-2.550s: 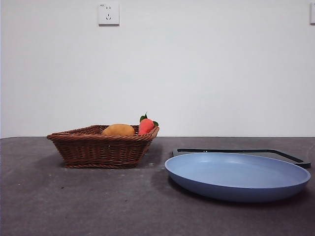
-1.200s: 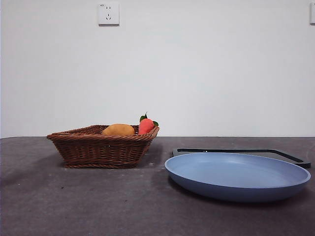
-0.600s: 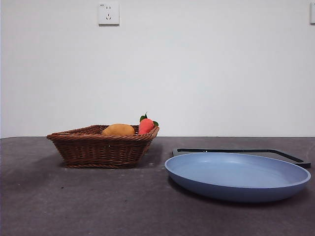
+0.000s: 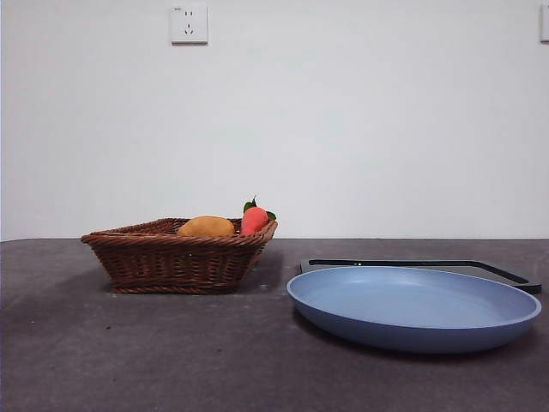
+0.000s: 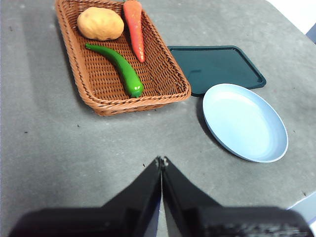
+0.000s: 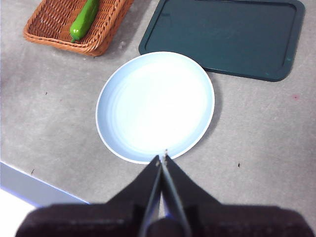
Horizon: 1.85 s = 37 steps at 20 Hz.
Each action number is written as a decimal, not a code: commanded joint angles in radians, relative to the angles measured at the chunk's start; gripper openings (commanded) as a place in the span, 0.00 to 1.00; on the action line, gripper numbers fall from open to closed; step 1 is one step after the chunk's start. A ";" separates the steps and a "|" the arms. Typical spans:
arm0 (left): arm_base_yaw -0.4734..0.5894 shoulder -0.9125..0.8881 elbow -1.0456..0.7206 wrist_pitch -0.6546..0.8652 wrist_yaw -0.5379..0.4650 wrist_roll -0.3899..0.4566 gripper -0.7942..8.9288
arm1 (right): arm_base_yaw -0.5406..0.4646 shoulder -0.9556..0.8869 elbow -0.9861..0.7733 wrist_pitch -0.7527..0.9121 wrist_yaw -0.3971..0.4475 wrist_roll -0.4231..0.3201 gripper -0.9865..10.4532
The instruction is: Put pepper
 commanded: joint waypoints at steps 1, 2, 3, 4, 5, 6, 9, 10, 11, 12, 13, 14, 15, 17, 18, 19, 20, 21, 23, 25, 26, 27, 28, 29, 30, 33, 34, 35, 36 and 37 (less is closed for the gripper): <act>-0.002 0.002 0.012 0.026 -0.001 0.016 0.24 | 0.003 0.004 0.016 0.007 0.000 -0.009 0.20; -0.002 0.002 0.012 0.034 -0.001 0.015 0.37 | 0.003 0.006 0.016 0.008 0.001 -0.004 0.27; -0.002 0.002 0.012 0.042 0.000 0.005 0.47 | 0.003 0.006 0.016 0.008 0.002 0.008 0.35; -0.002 0.002 0.012 0.045 0.000 -0.004 0.49 | 0.003 0.006 0.016 0.010 0.002 0.018 0.37; -0.002 0.002 0.012 0.045 0.000 -0.007 0.49 | 0.003 0.015 0.016 0.013 0.001 0.020 0.37; -0.002 0.002 0.012 0.045 0.000 -0.007 0.49 | 0.003 0.024 0.016 0.014 0.001 0.020 0.37; -0.002 0.002 0.012 0.046 0.001 -0.007 0.49 | 0.003 0.085 0.016 0.034 0.000 0.028 0.37; -0.002 0.002 0.012 0.046 0.002 -0.007 0.49 | 0.003 0.112 0.016 0.046 0.000 0.036 0.37; -0.002 0.002 0.012 0.046 0.001 -0.007 0.49 | 0.003 0.149 0.016 0.063 -0.001 0.043 0.37; -0.002 0.002 0.012 0.046 0.001 -0.007 0.49 | 0.003 0.183 0.016 0.079 0.000 0.046 0.37; -0.002 0.002 0.012 0.046 0.001 -0.007 0.49 | 0.003 0.229 0.016 0.099 -0.001 0.049 0.37; -0.002 0.002 0.012 0.046 0.001 -0.007 0.49 | 0.003 0.267 0.016 0.114 -0.001 0.054 0.37; -0.002 0.002 0.012 0.046 0.001 -0.007 0.49 | 0.003 0.320 0.016 0.139 -0.001 0.054 0.37; -0.002 0.002 0.012 0.046 0.001 -0.007 0.49 | 0.003 0.417 0.016 0.185 0.000 0.058 0.37; -0.002 0.002 0.012 0.046 0.001 -0.007 0.49 | 0.003 0.461 0.016 0.206 0.000 0.061 0.37; -0.002 0.002 0.012 0.046 0.001 -0.007 0.49 | 0.003 0.511 0.016 0.229 0.000 0.062 0.37; -0.002 0.002 0.012 0.046 0.001 -0.007 0.49 | 0.003 0.554 0.016 0.248 0.000 0.062 0.37; -0.002 0.002 0.012 0.046 0.001 -0.007 0.49 | 0.003 0.602 0.016 0.271 0.001 0.062 0.37; -0.002 0.002 0.012 0.046 0.001 -0.007 0.49 | 0.003 0.681 0.016 0.309 0.001 0.062 0.37; -0.002 0.002 0.012 0.046 0.001 -0.007 0.49 | 0.006 0.748 0.016 0.343 0.002 0.061 0.37; -0.002 0.002 0.012 0.046 0.001 -0.007 0.49 | 0.009 0.778 0.016 0.358 0.002 0.061 0.37; -0.002 0.002 0.012 0.046 0.001 -0.007 0.49 | 0.009 0.806 0.016 0.371 0.002 0.060 0.37; -0.002 0.002 0.012 0.046 0.001 -0.007 0.49 | 0.009 0.832 0.016 0.382 0.002 0.060 0.37; -0.002 0.002 0.012 0.046 0.001 -0.007 0.49 | 0.011 0.856 0.016 0.393 0.001 0.060 0.35; -0.002 0.002 0.012 0.046 0.000 -0.007 0.49 | 0.016 0.878 0.016 0.404 0.002 0.059 0.34; -0.002 0.002 0.012 0.046 0.001 -0.007 0.49 | 0.021 0.932 0.016 0.427 0.002 0.056 0.32; -0.002 0.002 0.012 0.045 0.001 -0.007 0.49 | 0.024 0.945 0.016 0.434 0.002 0.056 0.32; -0.002 0.002 0.012 0.045 0.001 -0.007 0.49 | 0.027 0.956 0.016 0.439 0.002 0.056 0.32; -0.002 0.002 0.012 0.045 0.001 -0.007 0.49 | 0.027 0.965 0.016 0.442 0.002 0.056 0.30; -0.002 0.002 0.012 0.045 0.001 -0.007 0.49 | 0.027 0.972 0.016 0.446 0.002 0.057 0.27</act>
